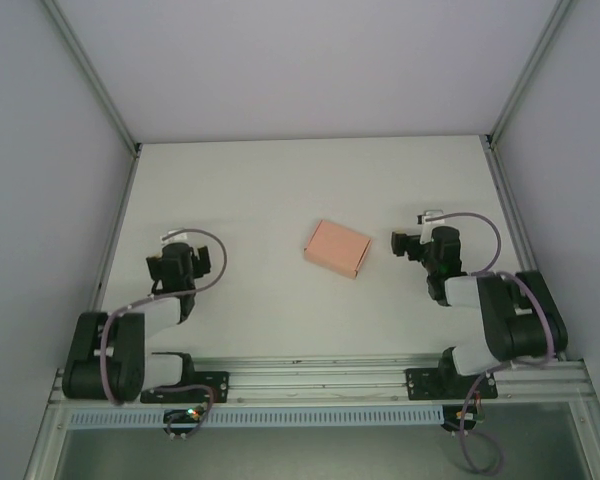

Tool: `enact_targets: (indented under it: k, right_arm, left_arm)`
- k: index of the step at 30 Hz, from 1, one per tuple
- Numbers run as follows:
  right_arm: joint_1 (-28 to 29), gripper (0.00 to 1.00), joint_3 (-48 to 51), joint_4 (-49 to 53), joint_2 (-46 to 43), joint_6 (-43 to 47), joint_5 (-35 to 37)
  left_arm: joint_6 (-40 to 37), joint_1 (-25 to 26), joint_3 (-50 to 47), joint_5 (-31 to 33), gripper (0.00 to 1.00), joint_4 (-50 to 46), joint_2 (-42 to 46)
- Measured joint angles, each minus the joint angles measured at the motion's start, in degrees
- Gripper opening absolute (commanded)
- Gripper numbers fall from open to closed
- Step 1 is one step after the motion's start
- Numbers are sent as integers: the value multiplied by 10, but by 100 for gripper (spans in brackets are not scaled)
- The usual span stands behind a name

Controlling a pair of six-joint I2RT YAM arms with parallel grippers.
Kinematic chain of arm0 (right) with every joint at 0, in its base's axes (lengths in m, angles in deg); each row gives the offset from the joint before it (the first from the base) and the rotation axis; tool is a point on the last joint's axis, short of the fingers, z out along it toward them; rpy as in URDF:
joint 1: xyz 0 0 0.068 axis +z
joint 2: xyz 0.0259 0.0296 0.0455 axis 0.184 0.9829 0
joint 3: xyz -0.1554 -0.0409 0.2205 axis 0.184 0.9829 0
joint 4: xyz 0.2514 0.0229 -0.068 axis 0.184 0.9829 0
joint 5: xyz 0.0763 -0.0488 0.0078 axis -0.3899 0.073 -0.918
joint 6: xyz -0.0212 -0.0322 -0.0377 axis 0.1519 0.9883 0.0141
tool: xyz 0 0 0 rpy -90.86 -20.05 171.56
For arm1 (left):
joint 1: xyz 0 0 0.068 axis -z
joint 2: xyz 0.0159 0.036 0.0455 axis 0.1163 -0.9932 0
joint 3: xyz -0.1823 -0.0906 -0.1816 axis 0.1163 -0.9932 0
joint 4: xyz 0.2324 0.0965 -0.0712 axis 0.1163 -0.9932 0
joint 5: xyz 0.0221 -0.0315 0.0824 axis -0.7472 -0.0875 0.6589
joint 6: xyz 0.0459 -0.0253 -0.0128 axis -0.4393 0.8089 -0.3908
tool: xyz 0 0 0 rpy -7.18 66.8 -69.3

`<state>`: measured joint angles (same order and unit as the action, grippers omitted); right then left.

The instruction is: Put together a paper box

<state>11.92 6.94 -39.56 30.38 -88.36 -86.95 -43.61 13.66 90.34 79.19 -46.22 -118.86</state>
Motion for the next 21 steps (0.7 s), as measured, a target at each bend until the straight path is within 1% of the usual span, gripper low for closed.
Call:
enact_targets:
  k: [3, 5, 7, 9, 13, 21]
  right_arm:
    - [-16, 100, 12, -41, 13, -3, -5]
    - [-24, 100, 11, -57, 12, -12, -5]
    - [-26, 99, 0, -56, 12, -15, 0]
    - [-24, 100, -9, -58, 12, -15, 3]
    - [-17, 100, -14, -57, 12, -15, 3]
    - [-16, 100, -14, -57, 12, -15, 3]
  left_arm:
    - [-24, -5, 29, -19, 100, 71, -55]
    - [-31, -28, 33, -44, 100, 175, -117]
    - [-29, -55, 31, -64, 100, 176, -139]
    - [-29, -66, 31, -69, 100, 187, -143]
    - [-30, -62, 33, -81, 100, 207, -144]
    - [-30, -59, 33, -85, 100, 217, -144]
